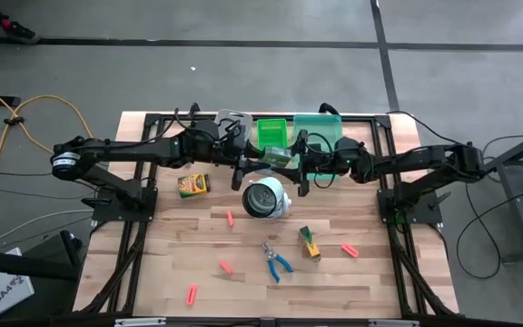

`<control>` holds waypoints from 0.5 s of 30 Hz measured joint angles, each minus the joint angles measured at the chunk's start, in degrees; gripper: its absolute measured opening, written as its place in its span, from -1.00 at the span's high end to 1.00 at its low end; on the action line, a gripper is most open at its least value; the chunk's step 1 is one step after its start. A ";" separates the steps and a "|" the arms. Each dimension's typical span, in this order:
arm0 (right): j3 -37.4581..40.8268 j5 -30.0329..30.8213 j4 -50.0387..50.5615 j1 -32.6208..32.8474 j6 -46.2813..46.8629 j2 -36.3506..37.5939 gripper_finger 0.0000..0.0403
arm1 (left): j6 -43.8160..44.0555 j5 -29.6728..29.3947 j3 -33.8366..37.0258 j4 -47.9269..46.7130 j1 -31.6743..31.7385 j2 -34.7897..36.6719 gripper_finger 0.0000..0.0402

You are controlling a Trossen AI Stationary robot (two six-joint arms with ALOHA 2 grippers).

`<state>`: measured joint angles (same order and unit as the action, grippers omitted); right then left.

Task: Pick & Place School Supplies
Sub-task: Put the yellow crayon box into the blue bin

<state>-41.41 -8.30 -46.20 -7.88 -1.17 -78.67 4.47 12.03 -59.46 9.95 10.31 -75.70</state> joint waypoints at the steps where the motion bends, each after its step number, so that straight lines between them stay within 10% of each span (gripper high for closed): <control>1: 0.00 0.54 0.12 0.00 0.00 0.00 -0.02 | 0.00 -0.01 0.00 -0.18 0.00 0.00 0.46; 15: 0.00 0.39 0.51 0.00 0.00 0.02 0.41 | -0.56 -0.04 0.00 -1.14 0.00 0.04 0.46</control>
<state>-41.41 -7.91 -45.69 -7.88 -1.17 -78.65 3.91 11.99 -59.46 8.81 10.31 -75.66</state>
